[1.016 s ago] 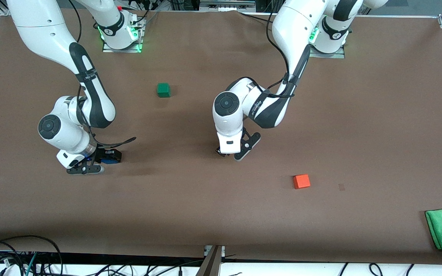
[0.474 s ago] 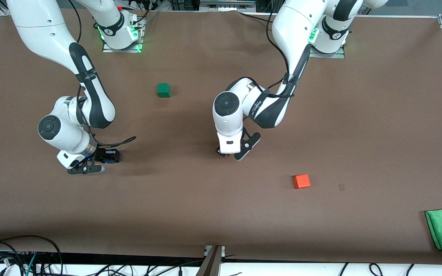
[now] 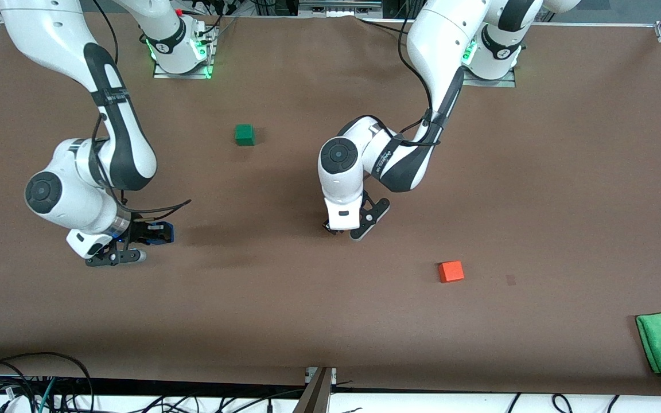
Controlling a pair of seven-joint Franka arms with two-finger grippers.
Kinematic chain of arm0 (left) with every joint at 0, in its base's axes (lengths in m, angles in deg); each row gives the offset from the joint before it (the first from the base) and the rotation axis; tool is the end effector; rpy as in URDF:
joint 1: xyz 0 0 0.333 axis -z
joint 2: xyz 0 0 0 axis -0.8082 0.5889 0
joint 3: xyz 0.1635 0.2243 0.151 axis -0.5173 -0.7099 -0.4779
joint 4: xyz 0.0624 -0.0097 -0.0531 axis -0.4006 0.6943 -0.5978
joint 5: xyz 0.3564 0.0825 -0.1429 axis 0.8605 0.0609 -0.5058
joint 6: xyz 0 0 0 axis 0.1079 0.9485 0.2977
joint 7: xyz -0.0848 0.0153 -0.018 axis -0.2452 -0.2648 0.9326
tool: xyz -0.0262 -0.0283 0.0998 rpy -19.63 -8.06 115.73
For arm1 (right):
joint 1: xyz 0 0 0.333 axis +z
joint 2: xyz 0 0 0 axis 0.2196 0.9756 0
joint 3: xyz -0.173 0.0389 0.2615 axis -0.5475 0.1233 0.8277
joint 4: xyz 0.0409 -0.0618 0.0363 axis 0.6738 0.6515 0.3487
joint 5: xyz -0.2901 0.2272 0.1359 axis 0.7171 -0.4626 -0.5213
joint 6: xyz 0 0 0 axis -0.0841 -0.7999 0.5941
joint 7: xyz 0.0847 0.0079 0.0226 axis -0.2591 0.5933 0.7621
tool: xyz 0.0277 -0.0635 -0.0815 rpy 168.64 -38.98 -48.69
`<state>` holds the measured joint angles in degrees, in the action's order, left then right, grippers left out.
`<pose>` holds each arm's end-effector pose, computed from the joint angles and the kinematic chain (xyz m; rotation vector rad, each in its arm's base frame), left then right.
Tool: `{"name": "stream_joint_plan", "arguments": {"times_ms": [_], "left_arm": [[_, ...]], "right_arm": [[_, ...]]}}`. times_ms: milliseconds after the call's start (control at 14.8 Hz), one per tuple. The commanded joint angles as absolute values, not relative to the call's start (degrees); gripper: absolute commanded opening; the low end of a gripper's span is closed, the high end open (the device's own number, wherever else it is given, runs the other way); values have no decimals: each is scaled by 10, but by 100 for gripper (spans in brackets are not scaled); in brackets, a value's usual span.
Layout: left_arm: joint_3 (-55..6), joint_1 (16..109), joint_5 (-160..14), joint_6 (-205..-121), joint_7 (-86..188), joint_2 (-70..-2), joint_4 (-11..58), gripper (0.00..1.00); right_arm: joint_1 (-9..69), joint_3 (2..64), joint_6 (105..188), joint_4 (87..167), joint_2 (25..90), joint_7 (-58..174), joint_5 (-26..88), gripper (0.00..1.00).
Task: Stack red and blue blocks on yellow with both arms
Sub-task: 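Grasp the blue cube with the right gripper and lift it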
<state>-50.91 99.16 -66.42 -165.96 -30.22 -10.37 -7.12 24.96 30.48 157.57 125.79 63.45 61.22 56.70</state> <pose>0.5867 -0.4858 0.2468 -2.8474 -1.2811 -0.1139 0.6681 0.0668 0.2992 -3.0423 -0.1799 -0.0092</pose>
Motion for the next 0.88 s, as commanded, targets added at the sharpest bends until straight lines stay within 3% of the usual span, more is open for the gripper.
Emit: {"name": "stream_joint_plan", "arguments": {"times_ms": [0,407,813], "left_arm": [[-511,993,-649,-1654,-304,-95,-88,21],[-510,993,-641,-1654,-303,-95,-88,35],[-510,993,-640,-1654,-304,-95,-87,46]], "right_arm": [[246,298,1505,1205,634,624,569,1],[246,287,1439,1162,625,623,573,1],[246,287,1429,1159,623,621,573,1]]}}
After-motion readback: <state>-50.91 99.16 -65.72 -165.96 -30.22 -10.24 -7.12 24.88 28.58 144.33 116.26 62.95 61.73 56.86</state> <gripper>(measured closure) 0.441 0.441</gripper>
